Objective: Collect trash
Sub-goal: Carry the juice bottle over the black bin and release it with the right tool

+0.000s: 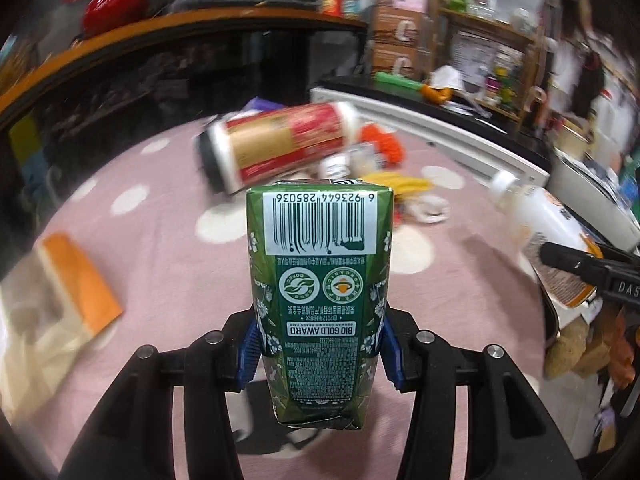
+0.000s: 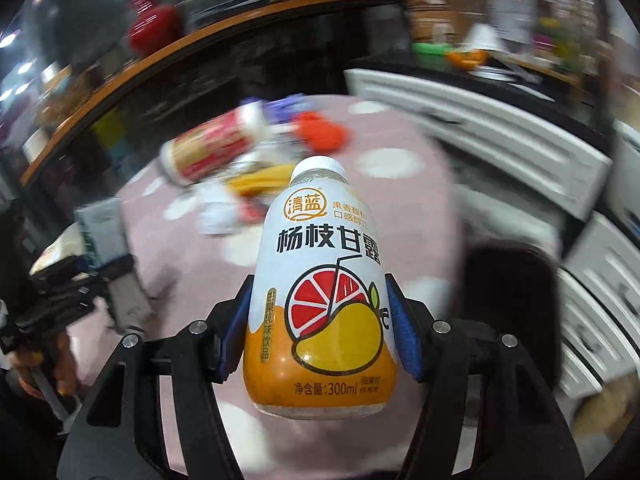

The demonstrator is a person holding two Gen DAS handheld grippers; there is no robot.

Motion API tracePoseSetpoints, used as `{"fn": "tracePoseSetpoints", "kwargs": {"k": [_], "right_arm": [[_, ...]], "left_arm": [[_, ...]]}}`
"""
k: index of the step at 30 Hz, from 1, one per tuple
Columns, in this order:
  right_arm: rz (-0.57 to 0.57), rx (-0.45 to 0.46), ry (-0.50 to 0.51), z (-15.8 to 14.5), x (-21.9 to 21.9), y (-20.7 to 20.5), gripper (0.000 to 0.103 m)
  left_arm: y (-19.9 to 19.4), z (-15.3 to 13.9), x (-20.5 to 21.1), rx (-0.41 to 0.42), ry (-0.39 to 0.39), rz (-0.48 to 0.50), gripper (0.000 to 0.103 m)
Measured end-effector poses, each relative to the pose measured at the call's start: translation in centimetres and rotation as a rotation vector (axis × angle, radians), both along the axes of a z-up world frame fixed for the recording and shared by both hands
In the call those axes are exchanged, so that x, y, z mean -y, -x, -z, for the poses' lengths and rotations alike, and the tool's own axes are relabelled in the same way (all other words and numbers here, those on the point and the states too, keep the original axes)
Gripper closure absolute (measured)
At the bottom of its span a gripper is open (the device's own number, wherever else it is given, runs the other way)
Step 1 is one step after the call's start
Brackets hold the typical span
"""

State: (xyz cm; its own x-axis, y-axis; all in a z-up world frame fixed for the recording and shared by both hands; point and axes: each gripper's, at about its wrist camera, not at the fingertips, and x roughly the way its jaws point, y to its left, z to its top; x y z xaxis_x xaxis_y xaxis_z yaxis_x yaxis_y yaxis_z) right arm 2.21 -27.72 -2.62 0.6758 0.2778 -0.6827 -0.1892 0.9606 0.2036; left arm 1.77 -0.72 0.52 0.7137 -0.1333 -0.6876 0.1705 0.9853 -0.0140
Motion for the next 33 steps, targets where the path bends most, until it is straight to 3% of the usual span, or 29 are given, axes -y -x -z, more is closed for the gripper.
{"fn": "tracePoseSetpoints", "kwargs": {"k": [7,13,16,24,33], "right_arm": [[0.254,-0.066,0.037,2.5,10.8,2.1,0.041],[0.333,-0.253,0.053,9.7,16.0,-0.3,0.041],[0.354,-0.336,0.010,13.0,16.9,-2.4,0.041],[0.349,-0.628,0.031,22.2,17.1,-9.3,0.041],[0.346,-0.820,0.066,28.8,16.9,-14.2,0.041]], "left_arm": [[-1.5,-1.0,7.1,-0.023,0.054,0.195,0.054],[-1.7,-1.3,13.9,-0.041,0.089,0.335,0.054],[-1.4,-1.3,16.9,-0.046,0.089,0.388,0.054],[-1.1,-0.2,22.7,-0.069,0.076,0.456,0.054],[-1.5,1.3,24.9,-0.097,0.057,0.460,0.054]]}}
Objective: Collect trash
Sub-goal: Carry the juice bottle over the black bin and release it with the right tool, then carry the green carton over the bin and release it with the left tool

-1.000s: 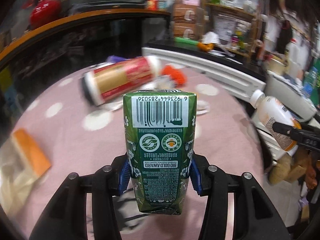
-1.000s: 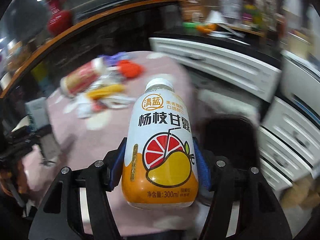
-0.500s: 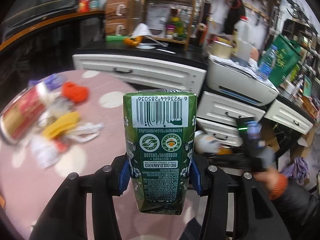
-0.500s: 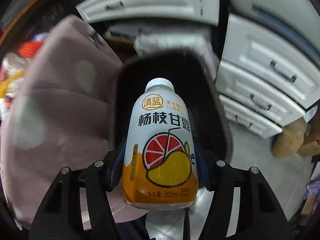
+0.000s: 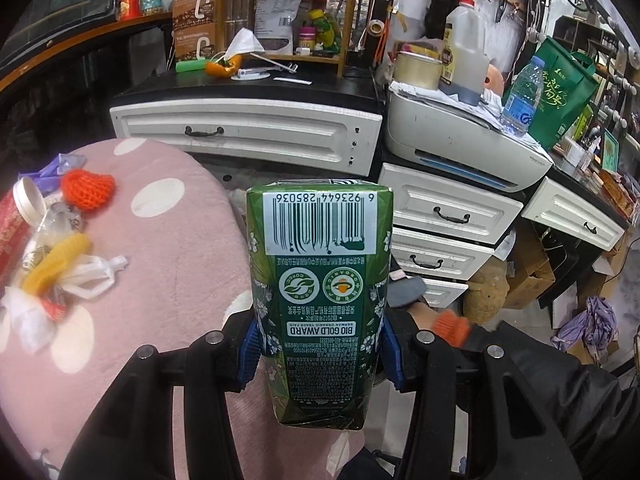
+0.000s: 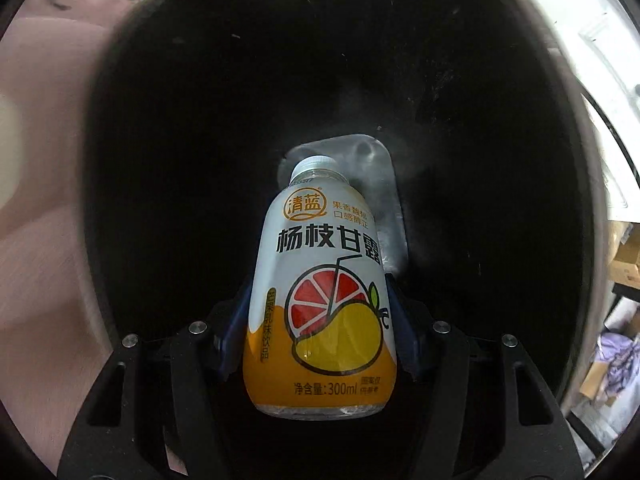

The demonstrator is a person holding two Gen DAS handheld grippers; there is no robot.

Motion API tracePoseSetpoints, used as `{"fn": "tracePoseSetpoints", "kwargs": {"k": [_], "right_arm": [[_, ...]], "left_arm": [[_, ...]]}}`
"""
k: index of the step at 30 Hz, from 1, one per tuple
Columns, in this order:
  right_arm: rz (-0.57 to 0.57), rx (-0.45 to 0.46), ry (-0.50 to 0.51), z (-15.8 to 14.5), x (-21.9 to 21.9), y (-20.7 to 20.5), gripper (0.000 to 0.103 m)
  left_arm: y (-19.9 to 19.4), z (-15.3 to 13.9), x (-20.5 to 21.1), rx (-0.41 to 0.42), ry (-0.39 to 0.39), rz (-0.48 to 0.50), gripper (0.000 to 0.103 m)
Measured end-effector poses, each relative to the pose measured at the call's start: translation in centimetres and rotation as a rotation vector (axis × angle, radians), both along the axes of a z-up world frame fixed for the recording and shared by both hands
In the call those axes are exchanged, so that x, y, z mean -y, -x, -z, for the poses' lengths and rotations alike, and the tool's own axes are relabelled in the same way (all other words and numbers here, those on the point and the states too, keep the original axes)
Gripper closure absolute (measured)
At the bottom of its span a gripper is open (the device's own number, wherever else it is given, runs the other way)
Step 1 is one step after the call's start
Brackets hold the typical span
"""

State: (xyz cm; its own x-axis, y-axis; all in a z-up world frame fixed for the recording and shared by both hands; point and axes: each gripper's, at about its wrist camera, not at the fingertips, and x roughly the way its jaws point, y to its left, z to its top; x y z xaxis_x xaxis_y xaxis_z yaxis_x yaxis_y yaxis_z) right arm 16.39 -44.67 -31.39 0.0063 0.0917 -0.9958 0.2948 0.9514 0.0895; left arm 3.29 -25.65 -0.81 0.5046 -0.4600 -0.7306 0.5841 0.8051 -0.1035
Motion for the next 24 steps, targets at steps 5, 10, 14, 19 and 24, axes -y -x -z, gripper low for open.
{"fn": "tracePoseSetpoints", "kwargs": {"k": [5,10,14,19,24], "right_arm": [[-0.033,-0.095,0.037,3.6,-0.5,-1.6,0.041],[-0.033,-0.179,0.039,6.6,-0.1,-3.4,0.041],[-0.031,-0.201,0.036,7.8,-0.2,-4.0,0.040],[-0.034,-0.174,0.039,6.4,-0.3,-4.8,0.026],[-0.048,-0.097,0.021,2.8,-0.5,-3.7,0.026]], "left_arm": [[-0.5,0.9,0.2,-0.022,-0.012,0.001,0.054],[-0.7,1.2,0.3,-0.025,-0.018,-0.001,0.054],[-0.8,1.4,0.4,-0.030,-0.024,0.002,0.054],[-0.9,1.6,0.5,-0.038,-0.026,0.006,0.054],[-0.8,1.7,0.7,-0.042,-0.036,0.013,0.054]]}}
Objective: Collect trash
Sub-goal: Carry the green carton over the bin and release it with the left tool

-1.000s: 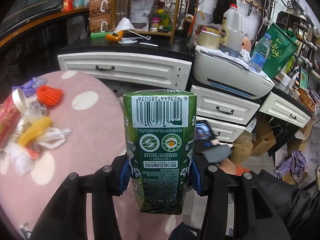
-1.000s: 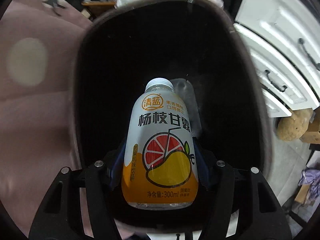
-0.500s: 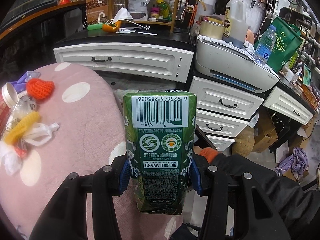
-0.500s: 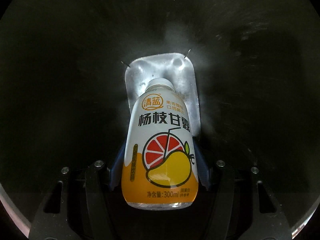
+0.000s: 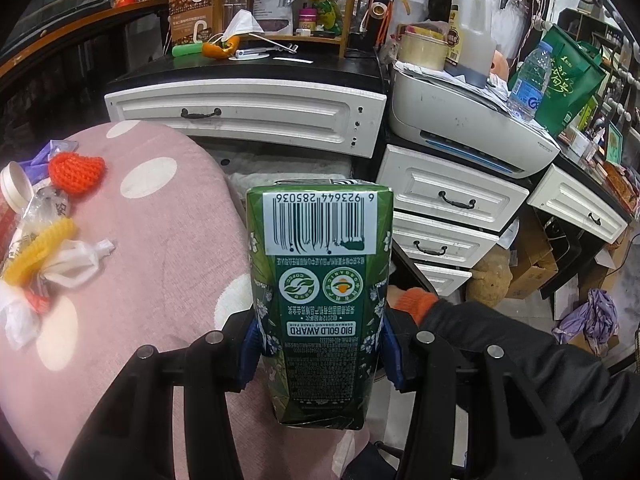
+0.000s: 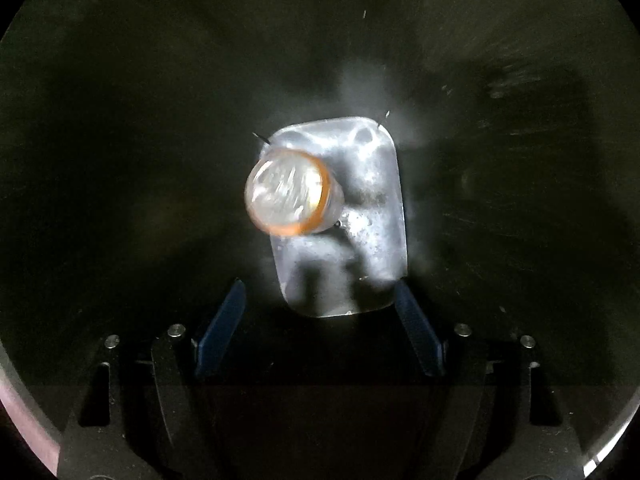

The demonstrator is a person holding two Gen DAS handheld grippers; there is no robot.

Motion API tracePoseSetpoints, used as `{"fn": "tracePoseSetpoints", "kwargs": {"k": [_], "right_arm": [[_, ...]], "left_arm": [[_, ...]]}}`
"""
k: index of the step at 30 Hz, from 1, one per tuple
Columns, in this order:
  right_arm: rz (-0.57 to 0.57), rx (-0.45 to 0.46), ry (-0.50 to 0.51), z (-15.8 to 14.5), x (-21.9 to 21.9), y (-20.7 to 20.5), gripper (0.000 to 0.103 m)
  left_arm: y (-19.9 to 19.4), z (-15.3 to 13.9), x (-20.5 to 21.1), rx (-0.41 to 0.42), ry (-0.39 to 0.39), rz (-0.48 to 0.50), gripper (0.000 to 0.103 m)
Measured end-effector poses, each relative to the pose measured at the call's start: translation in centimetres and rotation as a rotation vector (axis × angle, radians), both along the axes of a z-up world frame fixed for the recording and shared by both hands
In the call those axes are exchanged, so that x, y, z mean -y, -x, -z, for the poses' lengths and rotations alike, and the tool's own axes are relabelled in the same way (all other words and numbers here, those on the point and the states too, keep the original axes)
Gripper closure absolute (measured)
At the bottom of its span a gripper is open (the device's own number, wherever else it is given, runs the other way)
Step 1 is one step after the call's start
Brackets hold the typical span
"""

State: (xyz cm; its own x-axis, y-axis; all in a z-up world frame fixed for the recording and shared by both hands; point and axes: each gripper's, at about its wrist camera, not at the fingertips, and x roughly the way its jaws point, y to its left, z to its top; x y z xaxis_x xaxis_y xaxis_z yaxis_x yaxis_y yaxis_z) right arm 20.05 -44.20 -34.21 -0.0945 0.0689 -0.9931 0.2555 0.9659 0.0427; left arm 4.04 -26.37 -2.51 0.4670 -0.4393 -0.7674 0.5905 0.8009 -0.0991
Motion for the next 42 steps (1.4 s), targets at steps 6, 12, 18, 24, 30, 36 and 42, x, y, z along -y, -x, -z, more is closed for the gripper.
{"fn": "tracePoseSetpoints", "kwargs": {"k": [6,12,18,24,30,36,42], "right_arm": [[-0.014,0.168,-0.047,-7.3,0.8,3.9,0.026],[0.034,0.315,-0.039,-14.8,3.1,10.4,0.026],[0.108,0.460,0.071,-20.3,5.4,17.6,0.024],[0.270,0.523,0.071,-20.6,8.4,23.7,0.024],[0.368,0.553,0.063,-19.6,10.1,27.2,0.024],[0.408,0.591,0.049,-19.2,10.4,28.4,0.024],[0.406,0.613,0.044,-19.3,9.9,28.5,0.024]], "left_arm": [[-0.3,0.3,0.8,-0.029,-0.018,0.010,0.054],[-1.4,1.7,3.5,-0.086,-0.078,0.040,0.054],[-3.0,5.0,7.7,-0.151,-0.177,0.056,0.054],[-5.1,10.0,11.6,-0.269,-0.290,0.043,0.055],[-7.3,15.6,14.2,-0.347,-0.436,-0.025,0.055],[-8.8,19.4,15.4,-0.366,-0.533,-0.034,0.054],[-9.1,22.5,16.1,-0.402,-0.595,-0.010,0.054]]}}
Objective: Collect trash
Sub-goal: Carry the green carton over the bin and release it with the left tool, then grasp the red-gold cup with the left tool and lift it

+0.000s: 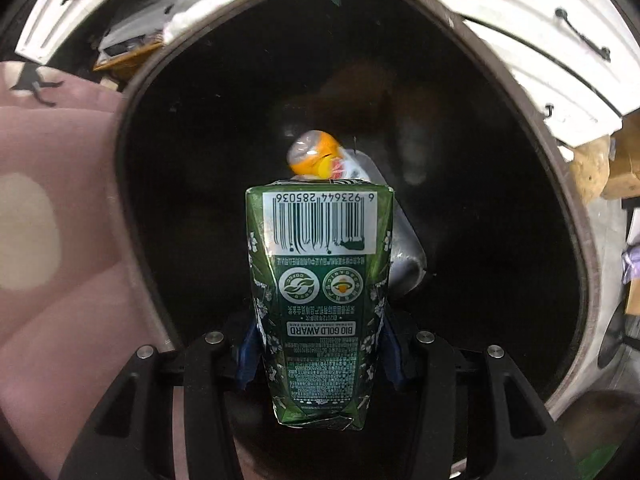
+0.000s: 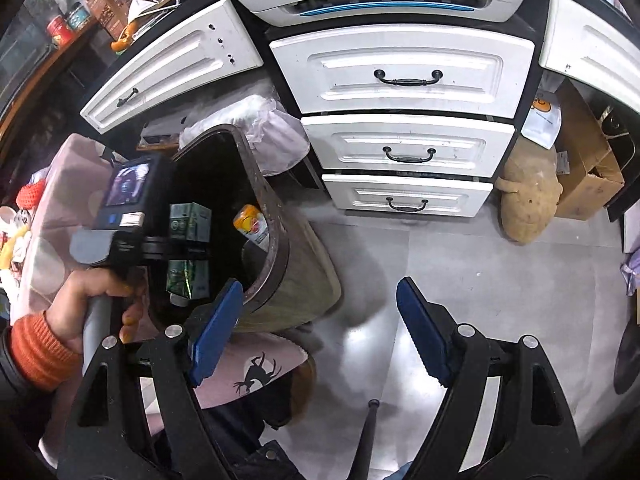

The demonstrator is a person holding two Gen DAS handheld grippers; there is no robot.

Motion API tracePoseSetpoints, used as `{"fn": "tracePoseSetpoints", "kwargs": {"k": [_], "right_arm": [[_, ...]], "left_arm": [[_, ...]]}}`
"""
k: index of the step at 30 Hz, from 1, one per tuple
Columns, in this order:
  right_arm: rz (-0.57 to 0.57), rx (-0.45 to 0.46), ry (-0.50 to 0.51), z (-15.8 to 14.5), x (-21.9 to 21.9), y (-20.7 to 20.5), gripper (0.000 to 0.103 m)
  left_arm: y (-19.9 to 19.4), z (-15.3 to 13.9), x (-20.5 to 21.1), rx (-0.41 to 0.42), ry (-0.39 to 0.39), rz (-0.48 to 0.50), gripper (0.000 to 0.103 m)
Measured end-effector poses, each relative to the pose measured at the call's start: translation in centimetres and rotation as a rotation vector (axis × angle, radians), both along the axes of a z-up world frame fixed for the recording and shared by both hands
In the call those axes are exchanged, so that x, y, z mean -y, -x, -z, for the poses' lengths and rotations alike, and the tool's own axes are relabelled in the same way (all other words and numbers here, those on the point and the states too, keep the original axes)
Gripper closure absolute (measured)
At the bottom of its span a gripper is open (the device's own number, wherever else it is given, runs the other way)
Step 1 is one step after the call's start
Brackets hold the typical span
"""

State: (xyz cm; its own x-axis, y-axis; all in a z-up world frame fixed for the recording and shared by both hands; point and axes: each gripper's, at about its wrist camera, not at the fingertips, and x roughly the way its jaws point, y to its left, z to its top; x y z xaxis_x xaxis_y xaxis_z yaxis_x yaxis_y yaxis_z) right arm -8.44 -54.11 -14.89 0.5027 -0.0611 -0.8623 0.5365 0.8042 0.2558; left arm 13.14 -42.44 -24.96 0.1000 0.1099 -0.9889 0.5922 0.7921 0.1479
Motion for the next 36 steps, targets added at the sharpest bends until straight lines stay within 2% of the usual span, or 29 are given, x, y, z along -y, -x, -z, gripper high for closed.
{"fn": "tracePoseSetpoints", "kwargs": {"k": [5,6,7,9,15,19,21,26,32,36], "right_arm": [[-0.002,-0.005,-0.010,0.4,-0.1,-0.2,0.024],[-0.001,-0.006,-0.011,0.4,-0.1,-0.1,0.024],[0.000,-0.005,-0.013,0.4,0.1,-0.2,0.024],[0.012,-0.002,-0.009,0.2,0.2,0.0,0.024],[0.041,0.008,0.033,-1.0,0.7,0.7,0.024],[0.063,0.012,0.052,-1.6,1.2,1.2,0.024],[0.073,0.016,0.062,-2.2,1.3,1.5,0.024],[0.098,0.040,0.094,-3.8,1.4,2.2,0.024],[0.096,0.064,0.149,-6.2,0.2,2.3,0.024],[0.042,0.093,0.174,-7.6,-1.7,1.6,0.024]], "left_arm": [[0.4,0.1,0.7,-0.024,0.020,0.051,0.054],[0.6,0.0,1.0,-0.025,0.025,0.067,0.050],[0.7,-0.1,1.2,-0.021,0.027,0.083,0.040],[0.9,-0.6,1.5,0.010,0.027,0.114,0.029],[1.3,-2.9,1.8,0.042,0.091,0.132,0.026],[1.7,-4.9,1.6,0.028,0.152,0.128,0.025],[2.6,-4.7,1.5,0.030,0.186,0.134,0.024],[3.7,-9.0,0.8,0.052,0.284,0.163,0.022],[4.8,-15.9,-2.4,0.088,0.480,0.157,0.015],[5.6,-19.5,-5.7,0.169,0.545,0.190,0.012]]}}
